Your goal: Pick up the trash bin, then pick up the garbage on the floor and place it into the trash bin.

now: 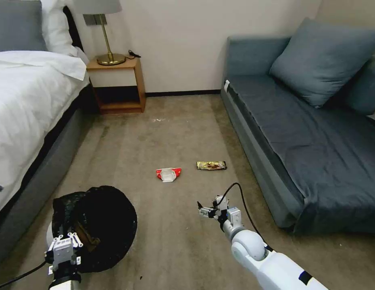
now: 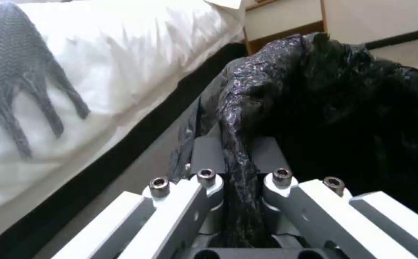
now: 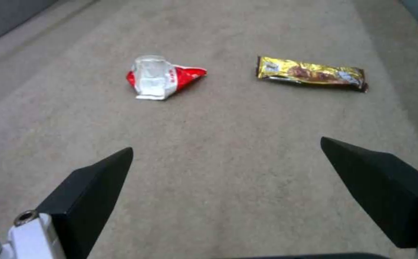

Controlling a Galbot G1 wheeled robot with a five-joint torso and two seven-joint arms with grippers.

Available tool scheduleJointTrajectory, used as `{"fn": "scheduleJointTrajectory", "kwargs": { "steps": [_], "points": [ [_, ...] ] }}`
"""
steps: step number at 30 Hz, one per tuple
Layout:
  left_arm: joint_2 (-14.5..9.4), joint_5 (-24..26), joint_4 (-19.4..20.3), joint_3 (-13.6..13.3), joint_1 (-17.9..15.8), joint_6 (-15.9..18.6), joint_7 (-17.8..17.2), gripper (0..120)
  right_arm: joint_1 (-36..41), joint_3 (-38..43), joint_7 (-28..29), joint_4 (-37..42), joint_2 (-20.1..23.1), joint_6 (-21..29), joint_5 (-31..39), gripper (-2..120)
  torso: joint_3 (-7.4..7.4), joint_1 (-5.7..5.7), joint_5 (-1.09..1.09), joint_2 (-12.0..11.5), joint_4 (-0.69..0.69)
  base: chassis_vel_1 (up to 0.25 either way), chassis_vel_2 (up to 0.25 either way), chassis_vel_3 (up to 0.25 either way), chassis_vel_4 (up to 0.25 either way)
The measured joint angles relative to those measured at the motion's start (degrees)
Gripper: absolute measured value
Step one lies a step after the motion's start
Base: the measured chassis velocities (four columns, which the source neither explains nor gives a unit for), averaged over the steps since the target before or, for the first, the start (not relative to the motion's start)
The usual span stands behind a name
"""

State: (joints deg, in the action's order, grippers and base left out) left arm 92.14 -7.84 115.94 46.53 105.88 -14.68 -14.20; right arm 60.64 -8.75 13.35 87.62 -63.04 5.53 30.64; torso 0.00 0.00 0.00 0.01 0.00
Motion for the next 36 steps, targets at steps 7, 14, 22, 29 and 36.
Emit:
{"fn": "scheduleJointTrajectory", "kwargs": {
  "steps": [7,14,22,29,36],
  "points": [
    [0.0,0.04,-0.92,0.17,-0.37,-0.28,-0.01,5,0.93,0.61,-0.68,-1.02,0.09,-1.63,-0.91,100,0.0,0.0,0.0,0.0,-0.01,-0.053,0.075,0.054,-0.063],
    [0.0,0.15,-2.03,0.23,-1.11,-0.54,-0.04,5,1.18,0.56,-0.7,-1.02,0.05,-2.58,-1.52,100,0.01,0.01,0.01,0.0,0.0,-0.052,0.063,0.052,-0.061],
    [0.0,0.68,-2.62,0.44,-1.29,-0.54,-0.06,5,1.54,0.55,-0.67,-0.87,0.05,-2.64,-1.85,100,0.0,0.0,0.0,0.0,0.0,-0.06,0.049,0.058,-0.054],
    [0.0,1.17,-2.6,0.67,-1.1,-0.51,-0.09,5,1.78,0.68,-0.82,-0.24,0.0,-2.63,-2.66,100,0.0,0.0,0.0,0.0,0.0,-0.057,0.063,0.062,-0.064],
    [0.0,1.47,-2.54,0.75,-0.83,-0.59,-0.18,5,2.56,0.94,-1.94,0.62,0.02,-2.66,-4.21,100,0.0,0.0,0.0,0.0,-0.01,-0.075,0.073,0.064,-0.07]
  ]
}}
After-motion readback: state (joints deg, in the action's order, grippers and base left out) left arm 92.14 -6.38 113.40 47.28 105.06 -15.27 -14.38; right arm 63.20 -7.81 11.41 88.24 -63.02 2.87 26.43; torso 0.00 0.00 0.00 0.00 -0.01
